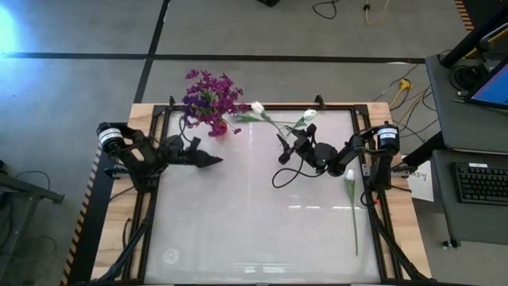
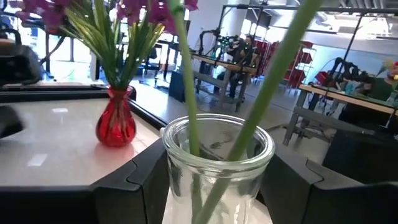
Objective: Sort flowers into vase by color
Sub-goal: Adjust the transparent vase
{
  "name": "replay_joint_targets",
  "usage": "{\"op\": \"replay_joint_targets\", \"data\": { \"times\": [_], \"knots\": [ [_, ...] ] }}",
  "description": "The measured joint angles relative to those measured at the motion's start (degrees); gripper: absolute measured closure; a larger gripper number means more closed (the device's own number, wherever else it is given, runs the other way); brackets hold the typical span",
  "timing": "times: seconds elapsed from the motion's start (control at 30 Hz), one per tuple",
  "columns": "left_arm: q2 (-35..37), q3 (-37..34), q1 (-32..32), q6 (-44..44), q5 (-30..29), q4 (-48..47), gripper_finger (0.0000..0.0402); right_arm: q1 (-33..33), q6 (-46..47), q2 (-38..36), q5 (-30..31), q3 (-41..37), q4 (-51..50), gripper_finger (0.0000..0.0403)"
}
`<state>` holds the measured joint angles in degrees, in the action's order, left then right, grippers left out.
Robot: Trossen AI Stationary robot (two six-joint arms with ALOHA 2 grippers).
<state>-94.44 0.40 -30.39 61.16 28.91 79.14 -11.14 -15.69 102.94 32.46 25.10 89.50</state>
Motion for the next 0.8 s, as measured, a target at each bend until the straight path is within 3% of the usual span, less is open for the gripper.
{"op": "replay_joint_targets", "data": {
  "times": [0.13,0.37,0.8],
  "knots": [
    [0.65,-0.02,3.78,11.14,3.51,-0.34,0.009,-0.24,-0.91,0.0,0.1,-0.02,-0.1,0.0207],
    [1.1,-0.02,5.78,21.01,7.1,-0.71,0.009,-0.93,-1.63,0.04,0.1,-0.2,-1.12,0.0207],
    [9.81,-0.02,10.83,47.17,8.62,-0.73,0.0092,-1.63,-0.84,0.04,0.34,-1.6,-0.99,0.0207]
  ]
}}
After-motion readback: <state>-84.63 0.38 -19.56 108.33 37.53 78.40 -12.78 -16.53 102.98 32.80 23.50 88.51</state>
